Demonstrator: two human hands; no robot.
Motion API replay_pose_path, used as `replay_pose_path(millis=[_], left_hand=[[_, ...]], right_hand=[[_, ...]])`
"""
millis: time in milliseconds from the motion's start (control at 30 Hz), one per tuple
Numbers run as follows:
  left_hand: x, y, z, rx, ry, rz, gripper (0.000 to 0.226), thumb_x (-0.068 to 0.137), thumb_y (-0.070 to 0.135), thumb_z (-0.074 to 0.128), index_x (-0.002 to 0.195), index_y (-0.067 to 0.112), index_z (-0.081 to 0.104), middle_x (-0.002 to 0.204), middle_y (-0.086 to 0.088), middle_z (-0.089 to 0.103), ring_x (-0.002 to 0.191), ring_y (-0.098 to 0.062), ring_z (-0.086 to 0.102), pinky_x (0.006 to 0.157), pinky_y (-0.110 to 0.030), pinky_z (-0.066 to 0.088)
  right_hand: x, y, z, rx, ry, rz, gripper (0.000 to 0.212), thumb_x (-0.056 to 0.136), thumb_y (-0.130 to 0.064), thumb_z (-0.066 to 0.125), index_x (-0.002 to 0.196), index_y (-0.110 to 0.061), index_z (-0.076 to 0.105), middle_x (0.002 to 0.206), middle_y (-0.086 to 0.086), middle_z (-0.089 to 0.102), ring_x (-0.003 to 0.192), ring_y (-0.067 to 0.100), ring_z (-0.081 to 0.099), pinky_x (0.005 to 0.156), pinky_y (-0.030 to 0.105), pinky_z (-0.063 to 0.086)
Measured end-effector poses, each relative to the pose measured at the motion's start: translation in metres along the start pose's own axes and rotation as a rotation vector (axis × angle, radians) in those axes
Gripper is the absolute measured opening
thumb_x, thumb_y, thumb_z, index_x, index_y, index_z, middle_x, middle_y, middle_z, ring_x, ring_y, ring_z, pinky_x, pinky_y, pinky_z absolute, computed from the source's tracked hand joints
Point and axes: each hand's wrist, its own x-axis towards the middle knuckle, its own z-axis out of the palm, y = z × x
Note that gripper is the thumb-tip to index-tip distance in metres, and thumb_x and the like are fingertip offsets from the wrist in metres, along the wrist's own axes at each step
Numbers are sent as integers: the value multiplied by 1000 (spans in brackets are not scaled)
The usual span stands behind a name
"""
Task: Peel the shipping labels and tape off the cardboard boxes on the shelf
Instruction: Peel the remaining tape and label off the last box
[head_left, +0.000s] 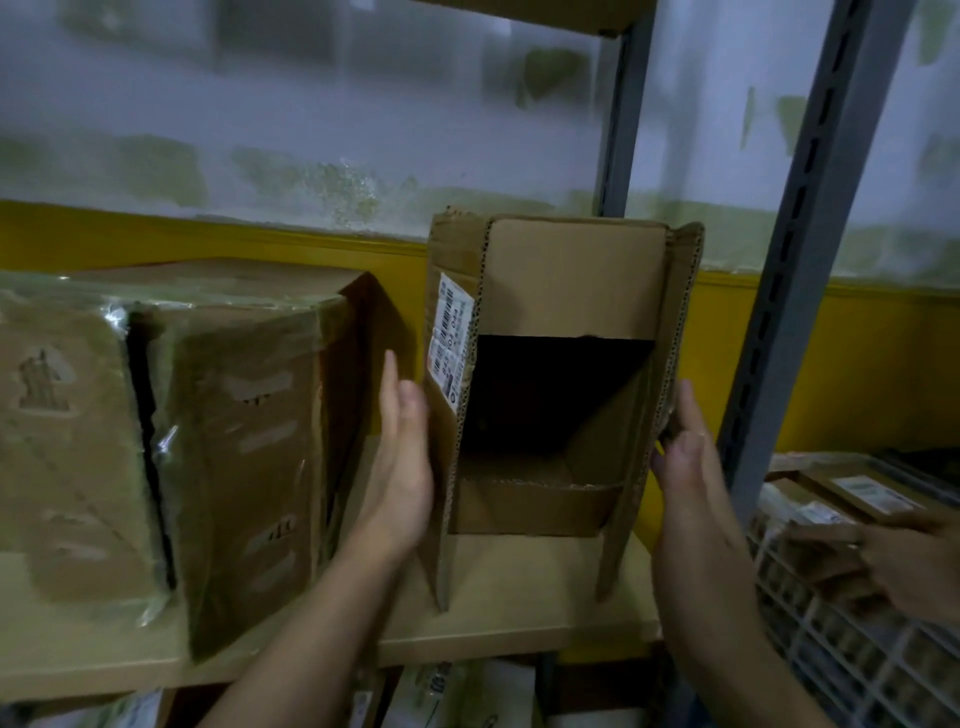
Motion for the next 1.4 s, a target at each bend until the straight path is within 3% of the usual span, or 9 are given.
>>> replay_pose_path(millis=[133, 300, 400, 533, 633, 833, 1033, 1267, 1400], left_hand=[[1, -2, -3, 160, -44, -9, 128, 44, 108, 20, 154, 46, -2, 160, 20, 16, 137, 3, 18, 116, -31, 16], [4, 1, 0, 176, -13, 2, 139, 38, 108, 23, 157, 37, 5, 138, 31, 25, 123, 10, 24, 106, -19, 18], [10, -5, -1, 167, -17, 16, 130, 48, 104, 36, 156, 38, 9, 153, 24, 26, 137, 2, 27, 117, -31, 23], [14, -20, 1, 208, 14, 59, 112, 62, 88, 62, 153, 43, 13, 155, 13, 34, 142, -11, 36, 114, -51, 34], [17, -23, 5, 242, 57, 73, 114, 59, 83, 70, 151, 42, 16, 151, 12, 39, 138, -12, 40, 112, -50, 38], [30, -22, 15, 378, 339, 107, 89, 70, 53, 80, 141, 27, 31, 140, 2, 47, 129, -19, 46, 106, -47, 43], [26, -27, 28, 412, 391, 105, 90, 62, 56, 82, 133, 29, 34, 135, 2, 46, 129, -20, 43, 105, -48, 43], [53, 3, 7, 606, 103, 34, 116, 45, 60, 87, 135, 38, 17, 140, 0, 42, 126, -19, 47, 107, -43, 44], [79, 38, 4, 655, -57, -7, 124, 43, 59, 90, 144, 18, 31, 142, 1, 27, 132, -9, 29, 109, -23, 30]], right_hand=[[20, 11, -6, 61, 24, 4, 51, 79, -71, 20, 130, -67, 28, 140, -34, 36, 128, 1, 41, 115, 45, 28], [47, 19, 3, 40, -83, 37, 41, 88, -64, 40, 122, -79, 22, 126, -51, 22, 136, -6, 23, 117, 38, 22], [59, 32, 7, 178, -112, 80, 54, 95, -49, 46, 140, -65, 19, 122, -49, 29, 127, -9, 31, 110, 29, 29], [62, 55, 15, 39, -41, 86, 80, 86, -42, 69, 149, -49, 20, 149, -12, 39, 138, 14, 37, 109, 47, 39], [68, 67, 24, -129, 127, 26, 56, 66, -64, 69, 118, -55, 50, 122, -14, 61, 119, 20, 53, 99, 50, 47], [73, 67, 49, -255, 254, -82, 61, 78, -42, 74, 131, -22, 51, 122, -4, 56, 116, 13, 42, 92, 25, 36], [72, 72, 60, -159, 179, 20, 124, 54, -72, 71, 152, -23, 14, 145, -1, 34, 127, 9, 36, 101, 24, 35], [76, 92, 57, -88, 243, 1, 129, 44, -70, 73, 151, -27, 16, 150, -3, 32, 138, 15, 30, 105, 30, 29], [76, 93, 57, -197, 262, -11, 125, 51, -52, 88, 150, -29, 16, 147, -3, 33, 135, 15, 29, 101, 29, 28]])
